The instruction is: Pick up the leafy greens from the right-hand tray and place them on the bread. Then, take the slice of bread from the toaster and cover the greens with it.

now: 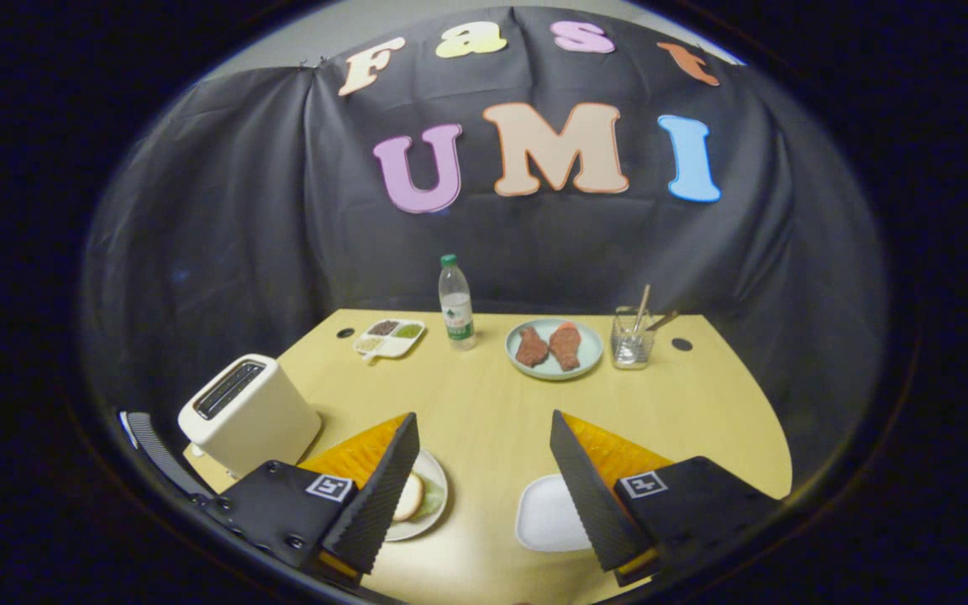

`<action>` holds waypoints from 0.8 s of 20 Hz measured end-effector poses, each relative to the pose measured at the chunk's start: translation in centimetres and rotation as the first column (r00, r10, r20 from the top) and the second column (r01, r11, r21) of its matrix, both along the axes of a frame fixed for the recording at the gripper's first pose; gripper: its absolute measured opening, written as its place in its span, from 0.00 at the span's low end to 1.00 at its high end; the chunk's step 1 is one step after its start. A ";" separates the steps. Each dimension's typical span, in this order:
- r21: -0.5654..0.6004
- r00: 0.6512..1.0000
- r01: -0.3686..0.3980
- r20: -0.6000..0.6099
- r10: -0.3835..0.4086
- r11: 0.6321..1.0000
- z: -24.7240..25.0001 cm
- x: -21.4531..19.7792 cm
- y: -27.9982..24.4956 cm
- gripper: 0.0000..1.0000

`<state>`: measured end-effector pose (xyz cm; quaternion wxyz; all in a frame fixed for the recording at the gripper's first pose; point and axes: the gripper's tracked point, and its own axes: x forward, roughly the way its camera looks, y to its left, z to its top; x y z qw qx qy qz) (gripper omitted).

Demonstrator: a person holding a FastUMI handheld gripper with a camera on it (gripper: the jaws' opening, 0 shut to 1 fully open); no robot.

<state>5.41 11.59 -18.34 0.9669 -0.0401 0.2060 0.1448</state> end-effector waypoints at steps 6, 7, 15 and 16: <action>0.085 0.984 -0.013 0.179 -0.002 0.996 7.6 -0.7 -0.3 0.99; 0.094 0.977 -0.014 0.213 -0.007 0.995 8.8 -0.8 -0.5 0.99; 0.120 0.951 0.028 0.304 -0.064 0.992 12.7 -1.9 -3.1 0.99; 0.131 0.952 0.030 0.300 -0.068 0.991 12.8 -2.1 -3.4 0.99</action>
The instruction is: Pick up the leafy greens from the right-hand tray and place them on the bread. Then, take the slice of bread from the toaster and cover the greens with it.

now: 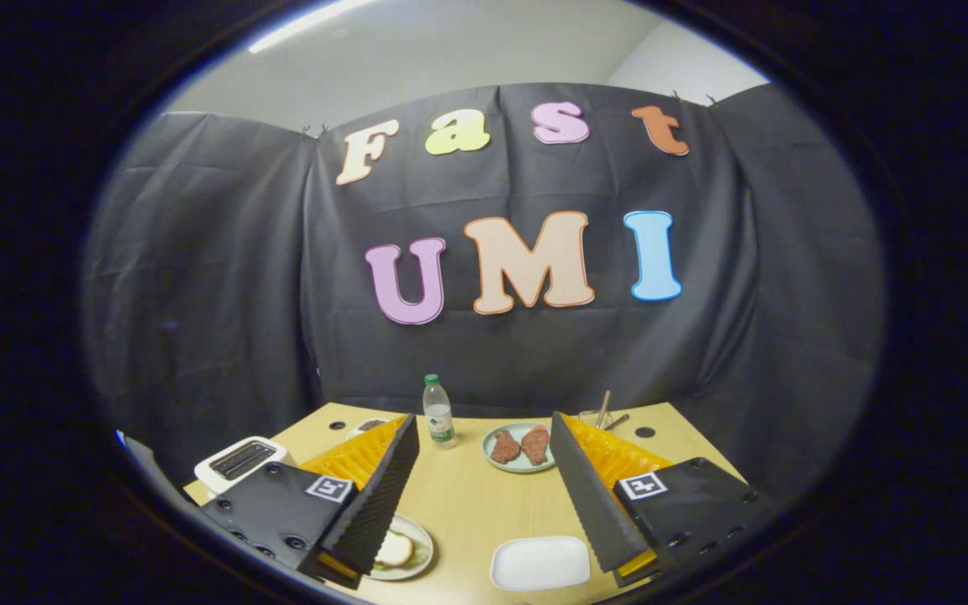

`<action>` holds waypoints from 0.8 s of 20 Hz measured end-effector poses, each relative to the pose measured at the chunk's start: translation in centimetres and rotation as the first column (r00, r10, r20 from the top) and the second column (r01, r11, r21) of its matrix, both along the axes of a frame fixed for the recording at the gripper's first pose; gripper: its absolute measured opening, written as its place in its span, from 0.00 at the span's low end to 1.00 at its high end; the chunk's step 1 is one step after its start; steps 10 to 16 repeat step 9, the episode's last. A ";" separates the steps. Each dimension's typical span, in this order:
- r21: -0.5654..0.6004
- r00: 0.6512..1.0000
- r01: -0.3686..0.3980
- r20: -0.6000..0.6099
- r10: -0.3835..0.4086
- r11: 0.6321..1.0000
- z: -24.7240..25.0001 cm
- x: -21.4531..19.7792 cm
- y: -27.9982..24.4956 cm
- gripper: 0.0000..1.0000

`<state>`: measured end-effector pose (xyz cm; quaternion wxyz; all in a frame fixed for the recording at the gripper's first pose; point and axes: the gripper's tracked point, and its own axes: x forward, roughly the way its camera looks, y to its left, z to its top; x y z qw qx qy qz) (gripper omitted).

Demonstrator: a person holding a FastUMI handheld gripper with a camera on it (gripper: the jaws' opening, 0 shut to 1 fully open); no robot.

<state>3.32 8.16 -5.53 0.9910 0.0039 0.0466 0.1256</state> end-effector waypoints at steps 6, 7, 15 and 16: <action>-0.004 0.999 0.040 0.015 -0.039 0.999 0.4 -0.3 -3.0 0.99; -0.002 0.999 0.043 0.017 -0.043 0.999 0.6 -0.3 -3.4 0.99; 0.002 0.999 0.043 0.022 -0.043 0.999 0.8 -0.3 -4.0 0.99; 0.002 0.999 0.043 0.022 -0.043 0.999 0.8 -0.3 -4.0 0.99</action>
